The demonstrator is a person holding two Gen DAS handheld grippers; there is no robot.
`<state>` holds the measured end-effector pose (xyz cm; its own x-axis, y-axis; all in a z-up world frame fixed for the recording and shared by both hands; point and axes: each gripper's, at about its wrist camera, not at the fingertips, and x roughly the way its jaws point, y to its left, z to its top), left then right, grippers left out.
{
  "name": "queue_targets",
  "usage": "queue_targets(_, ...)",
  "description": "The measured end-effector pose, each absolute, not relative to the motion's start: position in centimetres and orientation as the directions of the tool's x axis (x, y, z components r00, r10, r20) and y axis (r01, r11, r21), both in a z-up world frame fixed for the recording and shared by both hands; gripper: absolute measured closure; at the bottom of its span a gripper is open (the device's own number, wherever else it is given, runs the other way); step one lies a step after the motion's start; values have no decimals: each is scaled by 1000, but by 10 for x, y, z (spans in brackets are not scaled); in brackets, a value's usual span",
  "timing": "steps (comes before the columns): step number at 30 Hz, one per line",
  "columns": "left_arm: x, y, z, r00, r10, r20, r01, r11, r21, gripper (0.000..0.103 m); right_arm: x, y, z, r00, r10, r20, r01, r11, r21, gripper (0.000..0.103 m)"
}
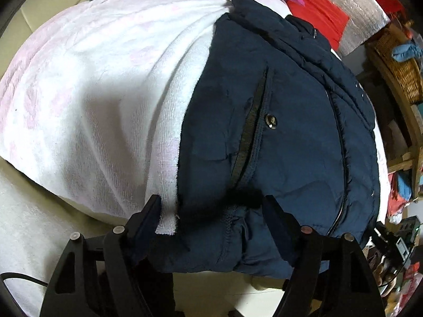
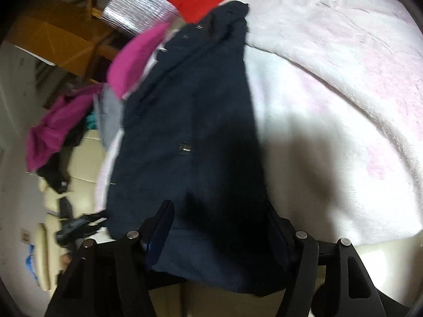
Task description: Fold large clothes
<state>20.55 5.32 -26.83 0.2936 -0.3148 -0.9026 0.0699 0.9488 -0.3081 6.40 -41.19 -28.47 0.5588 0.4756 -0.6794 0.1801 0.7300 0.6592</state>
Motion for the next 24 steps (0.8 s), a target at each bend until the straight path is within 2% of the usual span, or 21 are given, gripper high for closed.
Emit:
queue_targets(1,204,51,-268,293,-304,-906,85,952,-292,26,65,-406,-282,552,481,-681,151,746,649,33)
queue_targets(3,201,41,-265,301,-300,-905,108,954,-280,26,63,-397,-277,547,518,-658,84,748,659,39)
queue_targets(4,200,38,-262,307,-311,-900,126,950,-285,30,62,-389,-271,552,543,-633,30,746,666,41)
queue_targets(6,198,37,-259,313,-333,-889,145,942,-302,31,61,-384,-263,569,553,-609,-21,750,661,41)
queue_targets(8,198,41,-260,309,-352,-883,135,936,-326,31,63,-389,-267,569,550,-612,13,738,675,41)
queue_targets(11,200,49,-265,291,-362,-886,98,932,-349,29,69,-393,-285,524,500,-689,110,763,637,42)
queue_targets(13,199,48,-269,275,-359,-892,99,933,-345,26,69,-387,-283,522,511,-683,78,769,635,41)
queue_targets(16,193,39,-273,269,-326,-906,138,944,-299,26,65,-382,-270,547,559,-623,-10,749,663,41)
queue_targets(21,181,45,-269,272,-366,-890,143,930,-338,26,73,-382,-291,487,510,-709,86,780,620,41)
queue_targets(24,176,56,-275,237,-398,-886,103,917,-384,26,75,-385,-293,488,524,-698,97,762,640,41)
